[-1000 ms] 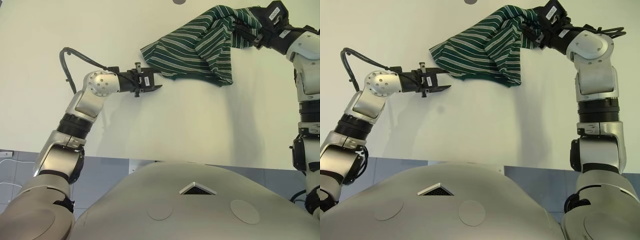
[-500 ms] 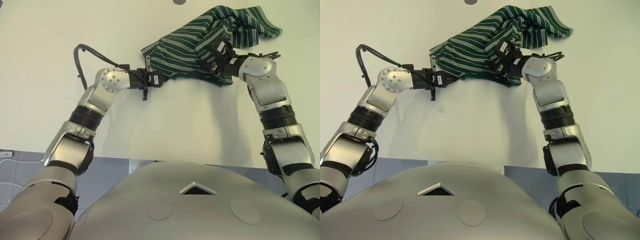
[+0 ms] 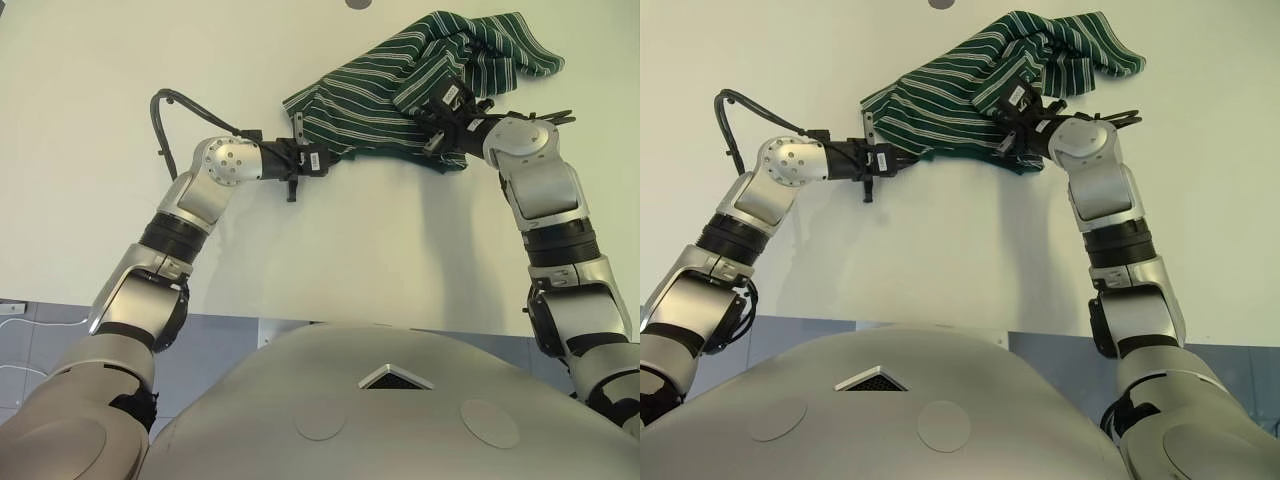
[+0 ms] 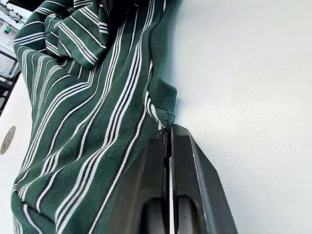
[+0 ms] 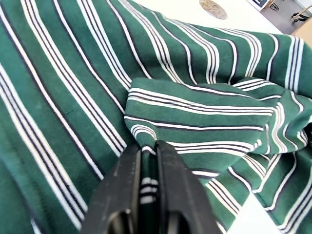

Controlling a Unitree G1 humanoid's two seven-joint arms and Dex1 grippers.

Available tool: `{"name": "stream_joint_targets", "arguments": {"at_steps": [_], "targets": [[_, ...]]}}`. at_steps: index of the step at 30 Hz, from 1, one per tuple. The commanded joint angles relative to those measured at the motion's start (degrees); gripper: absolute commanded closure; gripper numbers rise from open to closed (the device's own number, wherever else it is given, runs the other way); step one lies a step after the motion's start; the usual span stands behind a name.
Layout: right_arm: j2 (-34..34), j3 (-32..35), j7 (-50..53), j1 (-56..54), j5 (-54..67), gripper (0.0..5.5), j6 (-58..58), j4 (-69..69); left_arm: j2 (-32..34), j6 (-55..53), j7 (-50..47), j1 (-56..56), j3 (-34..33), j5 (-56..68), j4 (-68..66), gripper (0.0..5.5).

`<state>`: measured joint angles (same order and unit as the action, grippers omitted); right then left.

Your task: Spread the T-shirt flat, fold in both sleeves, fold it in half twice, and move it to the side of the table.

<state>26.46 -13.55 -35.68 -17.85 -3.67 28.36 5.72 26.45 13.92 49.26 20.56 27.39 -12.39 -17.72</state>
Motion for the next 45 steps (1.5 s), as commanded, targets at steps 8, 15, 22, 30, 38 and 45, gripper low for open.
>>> {"name": "stream_joint_targets", "arguments": {"at_steps": [8,15,22,30,38,45], "targets": [[-6.7,39.8,18.9,5.7,20.3,5.47,2.0,-2.4,2.3,-4.9,1.9,-5.2,-0.9,1.2,5.1,5.5],[-4.2,37.3,24.9,10.8,15.7,4.14,6.2,0.1,3.0,-6.9,3.0,-5.3,-1.1,1.5,8.1,5.5],[20.7,17.3,-14.3,25.4,11.4,3.14,-14.3,-19.6,4.2,-7.4,3.2,-6.2,-1.3,1.7,9.7,5.5],[22.1,3.7,-16.5,22.9,-2.3,3.14,-26.2,-12.0,3.2,-7.0,3.1,-4.6,-1.1,2.1,8.8,5.5],[20.4,0.3,-14.9,19.6,-4.1,4.36,-27.4,-7.3,3.7,-6.9,4.0,-4.1,-1.8,2.6,8.4,5.5],[18.5,3.4,-19.3,19.1,7.6,5.47,-20.9,-13.0,1.9,-7.7,4.3,-3.8,-4.0,6.4,9.2,5.5]]}}
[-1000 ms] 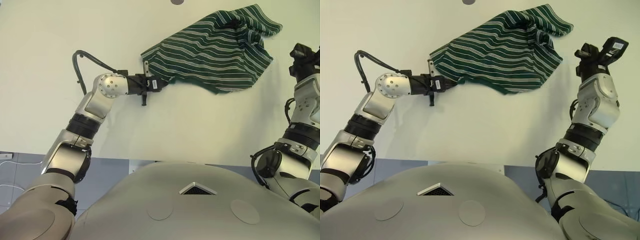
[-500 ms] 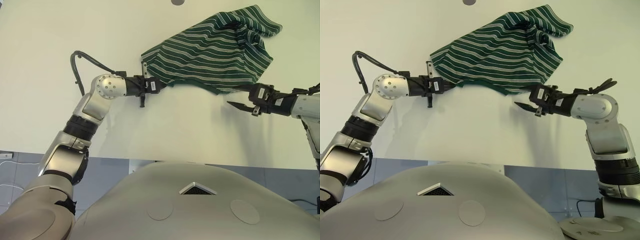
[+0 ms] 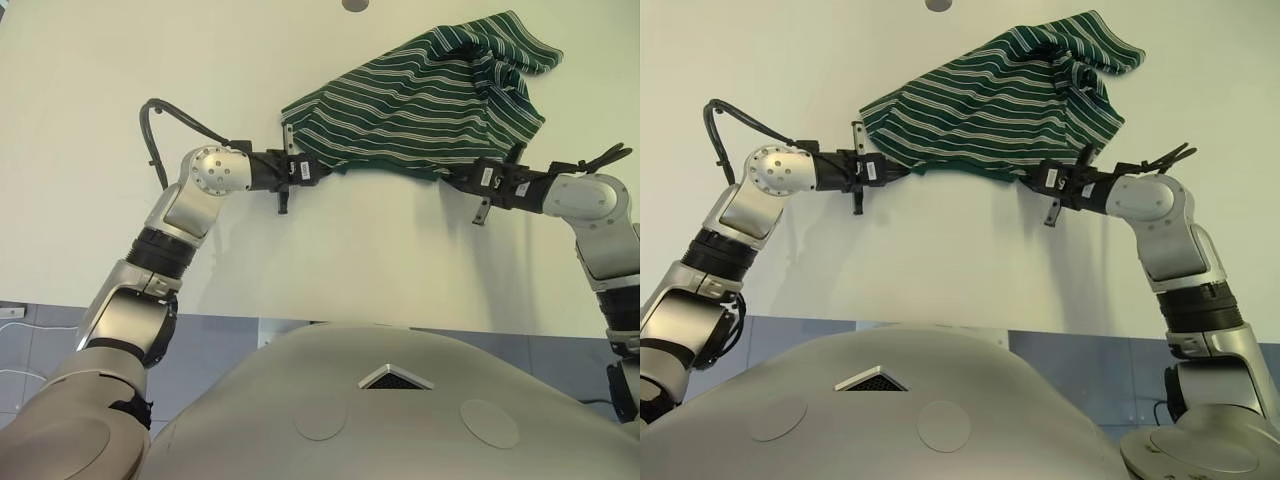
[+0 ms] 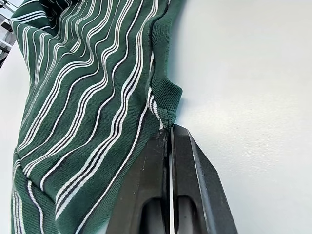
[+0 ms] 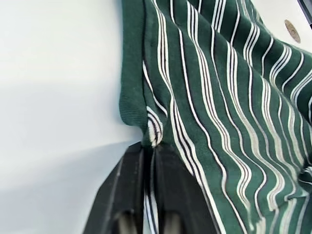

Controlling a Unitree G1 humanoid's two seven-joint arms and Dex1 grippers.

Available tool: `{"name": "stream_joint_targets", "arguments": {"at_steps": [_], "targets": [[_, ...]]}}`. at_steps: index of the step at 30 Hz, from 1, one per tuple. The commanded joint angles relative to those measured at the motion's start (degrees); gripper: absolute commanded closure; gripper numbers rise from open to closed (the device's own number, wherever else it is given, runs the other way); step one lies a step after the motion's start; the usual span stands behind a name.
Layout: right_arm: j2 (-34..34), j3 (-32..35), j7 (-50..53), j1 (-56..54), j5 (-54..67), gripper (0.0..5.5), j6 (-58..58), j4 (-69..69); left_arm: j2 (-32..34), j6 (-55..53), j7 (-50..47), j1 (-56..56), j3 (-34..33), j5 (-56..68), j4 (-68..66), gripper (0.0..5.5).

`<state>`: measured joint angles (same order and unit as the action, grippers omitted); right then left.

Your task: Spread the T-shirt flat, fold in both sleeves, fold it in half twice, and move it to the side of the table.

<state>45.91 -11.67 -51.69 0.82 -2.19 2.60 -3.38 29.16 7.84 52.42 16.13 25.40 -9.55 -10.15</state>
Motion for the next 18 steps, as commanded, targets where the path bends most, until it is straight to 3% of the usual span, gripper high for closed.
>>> {"name": "stream_joint_targets", "arguments": {"at_steps": [1,4,9,13,18], "targets": [[-0.6,3.4,-4.8,-0.3,10.1,5.47,7.5,-6.7,-1.2,-3.5,2.4,0.7,-3.7,7.4,4.0,5.5],[2.1,9.5,-7.9,-8.5,17.0,5.47,11.6,-8.6,-1.4,-7.9,3.8,5.9,-11.6,17.5,8.0,5.5],[3.7,11.8,-11.4,-36.5,17.9,5.47,10.8,3.4,-2.0,-5.9,1.1,28.0,-20.4,20.8,-4.0,5.5],[1.0,9.4,-14.2,-56.3,15.4,5.47,6.5,17.5,-2.7,-3.4,1.3,44.5,-21.2,19.0,-15.8,5.5],[-3.8,4.4,-12.9,-75.3,5.3,5.47,-5.6,44.3,-1.0,5.2,-0.5,61.6,-19.9,11.3,-40.3,5.5]]}}
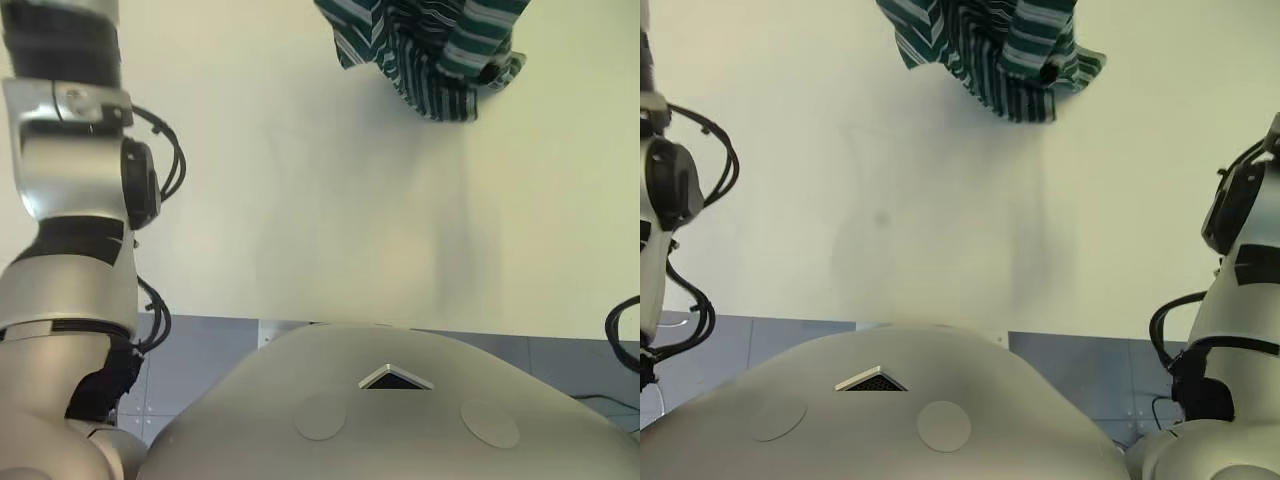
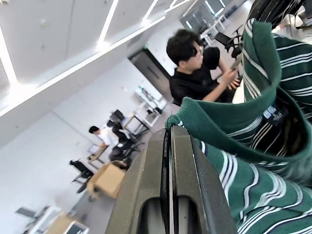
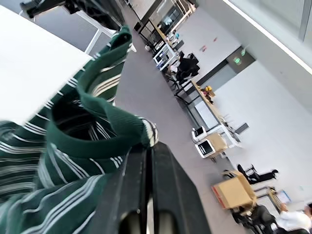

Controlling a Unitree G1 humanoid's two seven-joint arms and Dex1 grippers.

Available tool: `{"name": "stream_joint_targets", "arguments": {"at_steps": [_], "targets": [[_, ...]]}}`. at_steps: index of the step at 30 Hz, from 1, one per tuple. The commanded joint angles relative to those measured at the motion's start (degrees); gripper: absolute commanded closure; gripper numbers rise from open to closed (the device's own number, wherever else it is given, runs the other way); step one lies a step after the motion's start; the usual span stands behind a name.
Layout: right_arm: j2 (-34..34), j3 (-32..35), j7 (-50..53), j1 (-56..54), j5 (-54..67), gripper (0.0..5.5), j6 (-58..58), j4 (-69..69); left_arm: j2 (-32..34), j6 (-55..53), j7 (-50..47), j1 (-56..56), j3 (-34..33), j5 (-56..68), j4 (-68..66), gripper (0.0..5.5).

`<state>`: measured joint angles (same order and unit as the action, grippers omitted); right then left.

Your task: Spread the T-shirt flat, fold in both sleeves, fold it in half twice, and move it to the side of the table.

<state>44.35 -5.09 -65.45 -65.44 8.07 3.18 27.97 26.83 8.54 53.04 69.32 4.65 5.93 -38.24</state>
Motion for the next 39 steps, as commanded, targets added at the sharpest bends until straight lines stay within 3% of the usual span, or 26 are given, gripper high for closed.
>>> {"name": "stream_joint_targets", "arguments": {"at_steps": [1,7,13,17,24,31,35,39], "targets": [[-3.0,-2.8,1.8,-12.6,-6.8,5.47,-8.6,18.6,1.4,5.9,-2.1,11.7,1.3,-5.9,-17.0,5.5],[-7.0,-4.4,10.9,-27.4,-15.4,5.47,-18.0,40.0,1.0,10.3,-10.6,24.6,3.0,-13.9,-33.0,5.5],[-4.3,2.2,-0.9,-33.8,-9.6,5.47,-17.2,39.9,2.9,9.6,-0.7,28.0,-3.0,-8.1,-30.8,5.5],[0.7,8.0,-12.2,-34.7,-1.4,5.47,-8.6,29.6,7.6,1.6,6.7,25.1,-6.6,-2.3,-16.4,5.5],[6.7,12.4,-14.6,-20.2,10.0,5.47,12.7,-6.2,15.1,-27.8,7.8,12.2,-11.5,11.6,30.7,5.5],[16.6,20.4,-13.5,4.0,20.4,5.47,31.5,-39.1,26.2,-54.1,5.4,-11.1,-19.1,25.0,67.8,5.5],[19.9,23.3,-12.4,14.4,24.3,5.47,35.5,-46.6,28.3,-59.8,2.7,-21.6,-20.8,29.3,75.4,5.5],[17.5,13.5,-10.5,17.9,16.4,5.47,26.9,-40.4,26.8,-52.1,0.8,-27.2,-11.6,22.0,69.2,5.5]]}}
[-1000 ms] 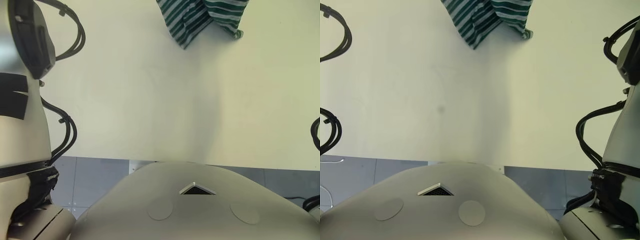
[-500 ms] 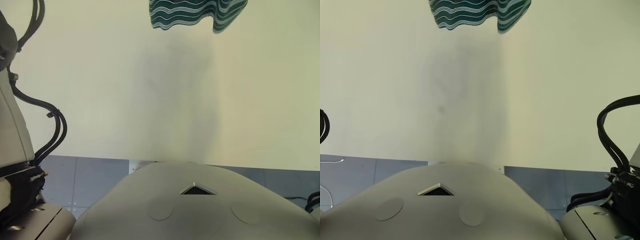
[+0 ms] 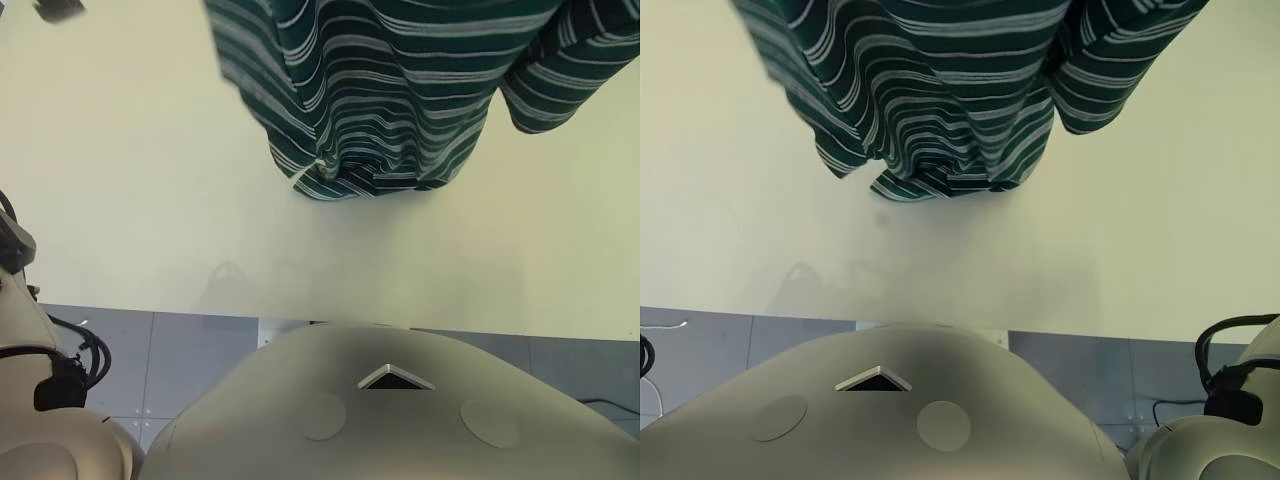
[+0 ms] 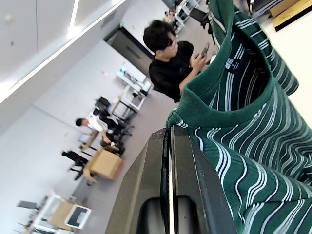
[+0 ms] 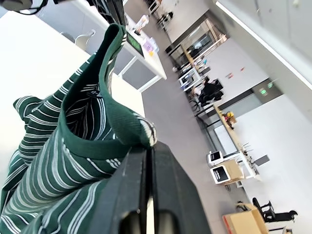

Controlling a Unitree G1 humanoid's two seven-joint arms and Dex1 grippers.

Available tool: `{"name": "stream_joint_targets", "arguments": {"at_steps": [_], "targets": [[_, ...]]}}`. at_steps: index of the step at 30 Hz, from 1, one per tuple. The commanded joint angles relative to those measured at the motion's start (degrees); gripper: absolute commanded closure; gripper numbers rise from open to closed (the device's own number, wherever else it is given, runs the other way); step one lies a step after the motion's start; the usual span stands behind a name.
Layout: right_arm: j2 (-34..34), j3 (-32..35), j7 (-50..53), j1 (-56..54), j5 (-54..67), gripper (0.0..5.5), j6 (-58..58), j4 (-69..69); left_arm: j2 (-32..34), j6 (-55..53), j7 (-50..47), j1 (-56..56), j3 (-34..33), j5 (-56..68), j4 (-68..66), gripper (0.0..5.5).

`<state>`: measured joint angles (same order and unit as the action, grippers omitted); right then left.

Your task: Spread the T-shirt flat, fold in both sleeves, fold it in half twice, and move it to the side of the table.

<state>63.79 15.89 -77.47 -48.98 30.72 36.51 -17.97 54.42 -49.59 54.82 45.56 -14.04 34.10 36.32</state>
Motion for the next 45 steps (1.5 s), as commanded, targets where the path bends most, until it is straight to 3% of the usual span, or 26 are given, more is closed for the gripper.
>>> {"name": "stream_joint_targets", "arguments": {"at_steps": [1,5,9,12,16,18,21,24,26,28,30,32,37,40,45], "targets": [[-4.0,-12.5,2.5,0.6,-11.6,5.47,-11.7,11.4,-1.8,10.5,-0.4,-3.6,11.2,-9.6,-9.6,5.5],[-18.3,-31.0,14.5,-15.1,-35.5,5.47,-37.9,50.3,-13.5,34.6,0.5,10.6,28.5,-27.6,-49.2,5.5],[-31.7,-43.1,38.0,-27.7,-53.0,5.47,-50.3,80.1,-26.0,50.8,-11.5,24.7,35.0,-39.6,-88.9,5.5],[-35.9,-46.5,47.7,-28.7,-57.7,5.47,-51.6,87.2,-30.4,54.5,-19.5,26.9,35.6,-42.2,-100.2,5.5],[-39.5,-55.5,66.9,-25.2,-69.2,4.58,-52.0,93.2,-35.4,56.5,-30.1,23.5,36.7,-46.0,-109.5,4.95],[-40.0,-54.1,72.7,-24.2,-69.4,4.26,-51.7,94.8,-35.5,58.4,-35.0,22.1,35.3,-47.0,-112.0,4.67],[-37.2,-47.0,69.9,-20.7,-63.1,3.72,-57.4,94.8,-33.4,64.8,-33.6,19.0,32.4,-46.4,-112.2,4.19],[-30.2,-35.9,50.8,-12.6,-49.5,3.46,-66.9,90.5,-31.7,74.3,-11.7,9.8,27.4,-36.9,-101.1,3.64],[-25.4,-29.3,32.7,-2.4,-36.6,3.46,-65.4,79.4,-26.7,70.9,1.9,-4.9,28.4,-27.5,-76.5,3.13],[-18.0,-24.8,19.3,16.7,-22.1,3.46,-54.1,56.2,-19.0,64.4,8.8,-21.2,31.4,-22.3,-51.3,2.83],[-14.2,-21.9,16.5,28.1,-17.7,3.46,-47.9,47.5,-17.5,61.8,8.8,-28.0,32.8,-23.1,-42.3,2.65],[-13.0,-22.8,19.6,32.3,-23.6,3.46,-50.2,51.4,-20.1,60.2,6.7,-29.9,33.4,-24.7,-39.0,2.65],[-19.9,-23.9,17.5,40.7,-21.0,3.46,-43.2,50.7,-24.1,56.0,3.3,-30.5,36.3,-29.1,-31.9,2.65],[-22.9,-22.5,15.0,41.2,-16.3,3.46,-37.0,50.5,-25.1,56.6,0.8,-28.5,37.2,-33.8,-35.4,2.65],[-30.3,-24.2,18.1,34.2,-19.6,3.46,-39.3,59.8,-29.0,59.3,-5.7,-21.9,37.1,-40.5,-51.7,2.65]]}}
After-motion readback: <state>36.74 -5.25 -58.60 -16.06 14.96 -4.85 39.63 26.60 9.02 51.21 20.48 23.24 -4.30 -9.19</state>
